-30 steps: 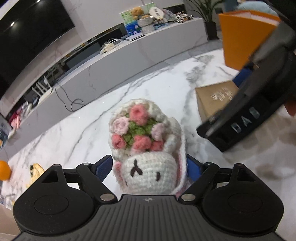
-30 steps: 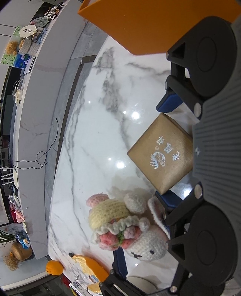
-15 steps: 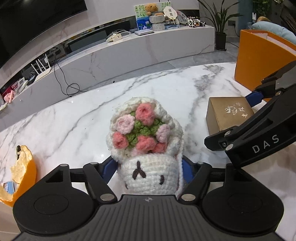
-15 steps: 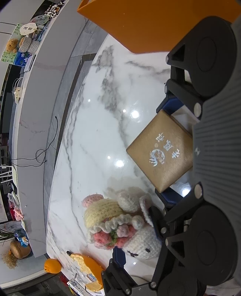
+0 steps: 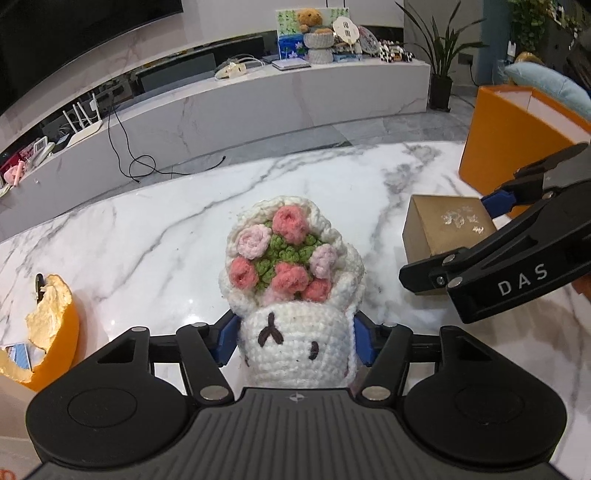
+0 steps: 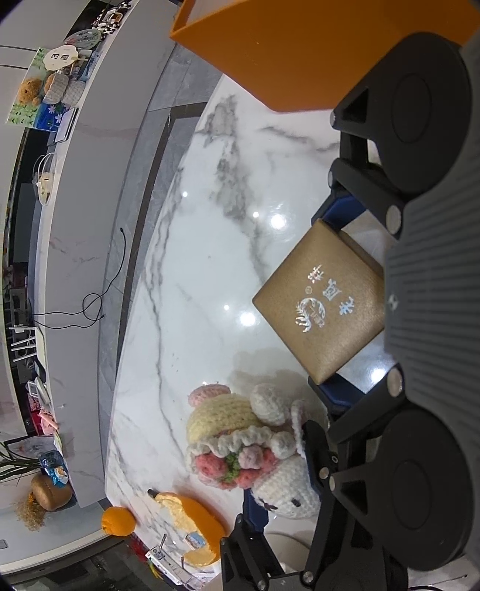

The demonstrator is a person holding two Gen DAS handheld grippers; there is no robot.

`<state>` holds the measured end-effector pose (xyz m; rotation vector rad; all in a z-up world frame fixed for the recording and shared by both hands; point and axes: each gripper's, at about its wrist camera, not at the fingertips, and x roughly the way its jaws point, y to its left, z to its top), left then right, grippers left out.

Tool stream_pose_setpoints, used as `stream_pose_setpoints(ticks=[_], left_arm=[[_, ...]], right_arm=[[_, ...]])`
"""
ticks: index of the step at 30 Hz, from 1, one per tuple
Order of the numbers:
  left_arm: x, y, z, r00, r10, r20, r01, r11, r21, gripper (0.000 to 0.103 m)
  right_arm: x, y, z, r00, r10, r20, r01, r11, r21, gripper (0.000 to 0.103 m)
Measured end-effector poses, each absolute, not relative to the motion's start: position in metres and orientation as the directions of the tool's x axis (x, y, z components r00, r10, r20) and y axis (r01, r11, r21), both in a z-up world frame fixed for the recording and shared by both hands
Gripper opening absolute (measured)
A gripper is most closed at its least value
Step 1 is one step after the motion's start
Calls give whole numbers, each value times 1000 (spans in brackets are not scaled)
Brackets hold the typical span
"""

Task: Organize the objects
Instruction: 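Lift and carry the crochet bunny and gift box over the orange storage box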

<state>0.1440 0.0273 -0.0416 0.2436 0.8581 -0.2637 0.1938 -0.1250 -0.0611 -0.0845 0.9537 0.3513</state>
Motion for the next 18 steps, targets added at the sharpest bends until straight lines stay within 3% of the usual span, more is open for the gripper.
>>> stream_pose_setpoints(ticks=[18], left_arm=[[130, -3, 10, 719, -123, -684, 308, 939, 155, 71]], right_arm=[[170, -154, -8, 615, 283, -736, -316, 944, 99, 84]])
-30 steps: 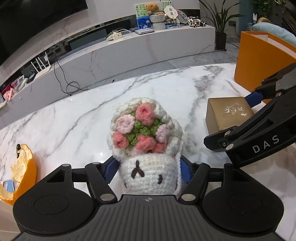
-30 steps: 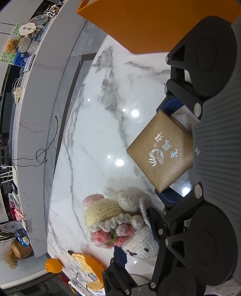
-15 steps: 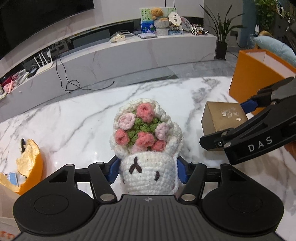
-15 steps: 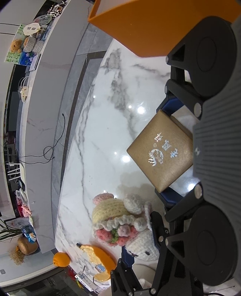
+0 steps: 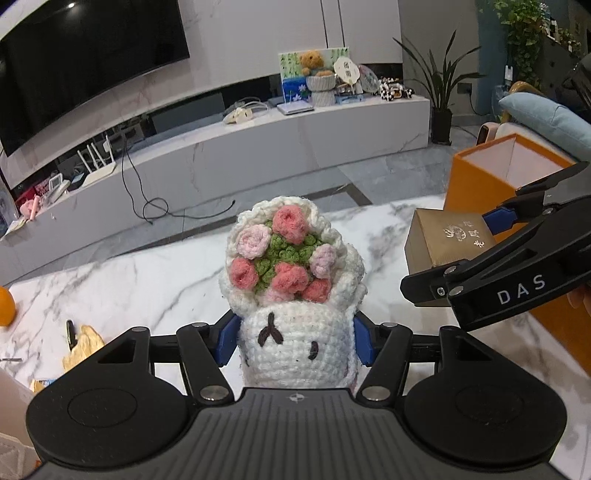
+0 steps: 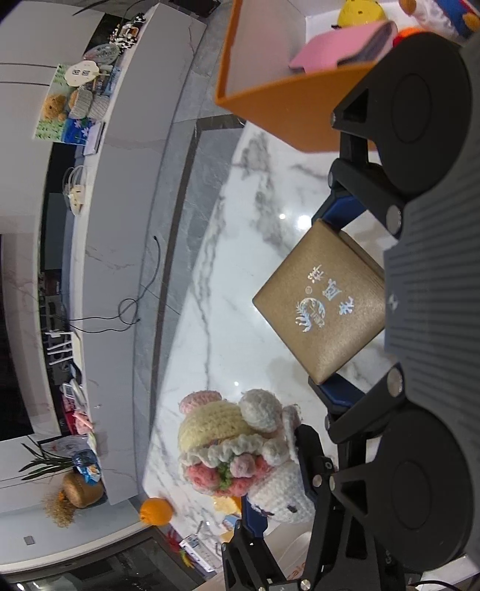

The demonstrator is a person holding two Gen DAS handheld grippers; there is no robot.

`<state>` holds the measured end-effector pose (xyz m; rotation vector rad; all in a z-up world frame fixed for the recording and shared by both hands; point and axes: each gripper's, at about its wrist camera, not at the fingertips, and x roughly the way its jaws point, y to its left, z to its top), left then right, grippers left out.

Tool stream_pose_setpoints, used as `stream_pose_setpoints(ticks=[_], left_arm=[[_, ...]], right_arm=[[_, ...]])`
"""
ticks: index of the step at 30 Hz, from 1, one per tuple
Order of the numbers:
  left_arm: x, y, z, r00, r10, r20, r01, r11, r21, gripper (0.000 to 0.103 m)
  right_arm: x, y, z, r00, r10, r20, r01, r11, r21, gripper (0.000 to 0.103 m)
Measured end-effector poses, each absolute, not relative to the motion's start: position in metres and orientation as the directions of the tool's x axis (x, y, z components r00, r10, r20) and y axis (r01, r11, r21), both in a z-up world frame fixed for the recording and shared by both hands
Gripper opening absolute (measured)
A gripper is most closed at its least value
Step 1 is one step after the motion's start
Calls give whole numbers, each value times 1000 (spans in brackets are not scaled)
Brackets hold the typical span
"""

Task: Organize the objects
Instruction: 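Lift and carry the crochet bunny and gift box over the orange storage box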

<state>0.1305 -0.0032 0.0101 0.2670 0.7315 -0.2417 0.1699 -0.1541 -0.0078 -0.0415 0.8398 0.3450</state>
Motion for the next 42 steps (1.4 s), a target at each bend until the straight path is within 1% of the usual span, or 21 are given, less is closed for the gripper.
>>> stream_pose_setpoints(ticks=[9, 17, 32, 40, 42], left_arm=[[125, -33, 26, 740, -162, -653, 342, 927, 157, 70], [124, -69, 42, 771, -212, -600, 370, 916, 152, 70], [126, -140, 42, 762, -332, -556, 468, 875, 119, 71], [121, -172, 42, 760, -425, -492, 514, 856, 53, 71], [122, -179, 39, 748, -442, -495, 535, 843, 56, 71]], right_arm=[[146, -177, 26, 675, 290, -679, -321, 943, 84, 84], [130, -217, 50, 728, 267, -631, -265, 959, 100, 84], [110, -304, 60, 767, 182, -615, -138, 983, 118, 84], [106, -357, 58, 775, 125, -619, -34, 987, 158, 84], [106, -368, 57, 777, 110, -620, -9, 987, 163, 84]])
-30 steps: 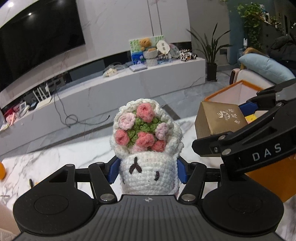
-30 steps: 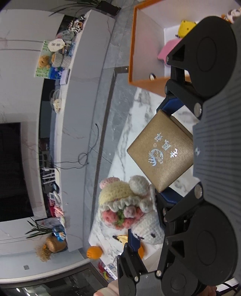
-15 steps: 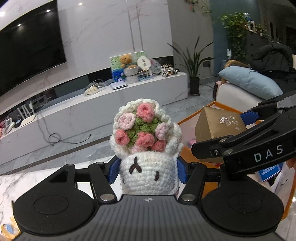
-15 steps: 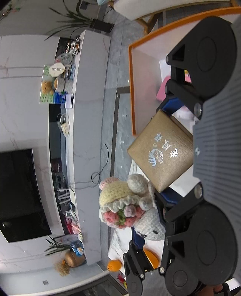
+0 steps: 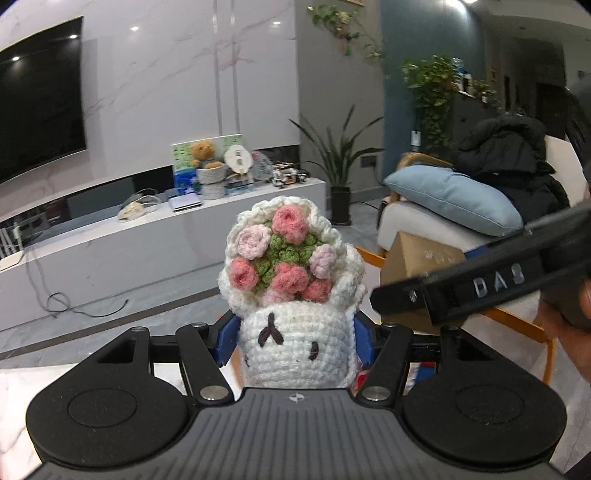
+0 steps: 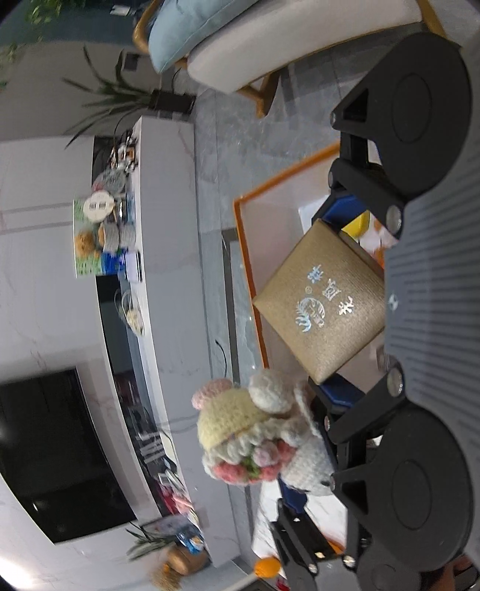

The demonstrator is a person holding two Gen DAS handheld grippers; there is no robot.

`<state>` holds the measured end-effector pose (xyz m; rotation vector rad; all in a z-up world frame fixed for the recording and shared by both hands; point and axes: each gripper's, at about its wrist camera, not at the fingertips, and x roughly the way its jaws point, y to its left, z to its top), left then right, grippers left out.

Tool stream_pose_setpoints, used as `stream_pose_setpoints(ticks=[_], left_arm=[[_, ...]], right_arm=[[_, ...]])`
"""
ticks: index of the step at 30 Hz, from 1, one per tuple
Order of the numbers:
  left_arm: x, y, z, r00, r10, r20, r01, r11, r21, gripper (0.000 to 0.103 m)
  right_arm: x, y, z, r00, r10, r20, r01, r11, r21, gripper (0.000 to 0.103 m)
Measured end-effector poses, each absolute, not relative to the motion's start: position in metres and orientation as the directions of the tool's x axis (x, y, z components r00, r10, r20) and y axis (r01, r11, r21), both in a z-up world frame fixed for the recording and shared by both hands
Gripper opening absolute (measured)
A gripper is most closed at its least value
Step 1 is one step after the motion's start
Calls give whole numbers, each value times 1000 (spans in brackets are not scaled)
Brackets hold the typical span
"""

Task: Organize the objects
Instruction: 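Lift and carry the crochet bunny and gift box over the orange storage box, then lower the bunny into the box and open the left tool while the right tool releases the gift box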

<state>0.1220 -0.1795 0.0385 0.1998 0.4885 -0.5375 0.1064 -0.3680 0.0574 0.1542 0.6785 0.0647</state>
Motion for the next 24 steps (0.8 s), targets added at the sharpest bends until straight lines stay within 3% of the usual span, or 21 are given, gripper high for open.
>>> stream_pose_setpoints(ticks=[10, 24], left_arm=[[133, -208, 13, 672, -470, -573, 573, 819, 0, 71], [133, -225, -15, 656, -414, -631, 583, 809, 75, 74]], right_arm=[[117, -399, 44, 758, 29, -652, 84, 987, 140, 84], [150, -399, 4, 677, -43, -735, 126, 990, 57, 84]])
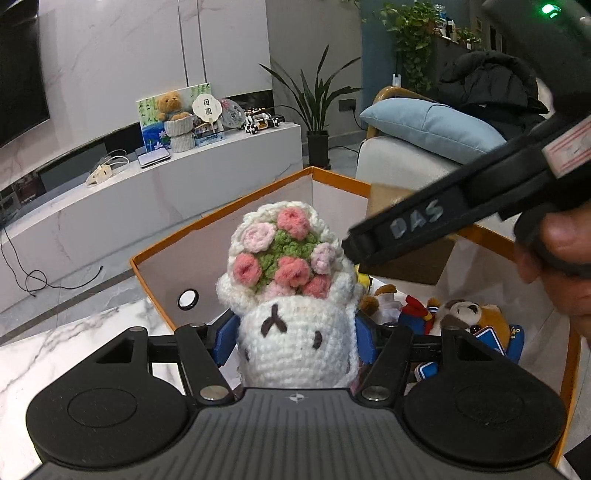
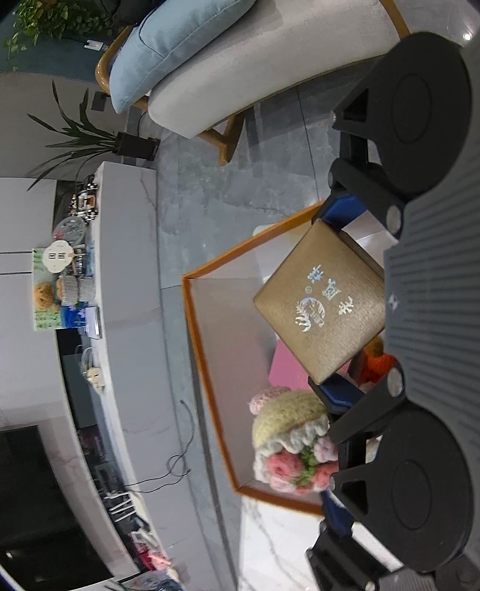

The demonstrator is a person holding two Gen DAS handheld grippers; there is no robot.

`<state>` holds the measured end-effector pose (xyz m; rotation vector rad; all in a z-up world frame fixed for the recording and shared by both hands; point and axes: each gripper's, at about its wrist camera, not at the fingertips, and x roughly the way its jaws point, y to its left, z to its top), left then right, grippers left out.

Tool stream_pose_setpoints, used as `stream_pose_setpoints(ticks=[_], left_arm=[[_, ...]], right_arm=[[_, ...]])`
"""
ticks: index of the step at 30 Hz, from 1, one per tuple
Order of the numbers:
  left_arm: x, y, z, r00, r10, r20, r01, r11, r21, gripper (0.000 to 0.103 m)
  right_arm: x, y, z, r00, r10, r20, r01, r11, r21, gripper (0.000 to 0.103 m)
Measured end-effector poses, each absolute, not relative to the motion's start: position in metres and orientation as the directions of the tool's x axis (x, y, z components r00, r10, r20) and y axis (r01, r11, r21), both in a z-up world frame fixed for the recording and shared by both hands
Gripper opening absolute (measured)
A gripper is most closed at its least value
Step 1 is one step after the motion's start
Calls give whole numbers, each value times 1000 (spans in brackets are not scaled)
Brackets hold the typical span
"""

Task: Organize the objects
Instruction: 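Lower the bunny into the box and open the left tool while the right tool releases the gift box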

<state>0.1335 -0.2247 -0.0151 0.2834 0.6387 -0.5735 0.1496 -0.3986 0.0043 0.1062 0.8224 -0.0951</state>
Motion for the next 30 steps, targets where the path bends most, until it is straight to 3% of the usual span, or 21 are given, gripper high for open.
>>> stream_pose_setpoints(ticks=[7, 13, 30], left_arm=[[122, -240, -23, 646, -390, -656, 628, 760, 167, 82], [114, -242, -24, 640, -398, -657, 636, 755, 162, 88], [112, -208, 14, 620, -443, -648, 578, 816, -5, 92]], right_arm=[[159, -395, -15, 630, -51, -775, 121, 992, 32, 84], [159, -396, -12, 634, -66, -770, 127, 992, 19, 84], [151, -396, 7, 679, -55, -732, 127, 991, 44, 89]])
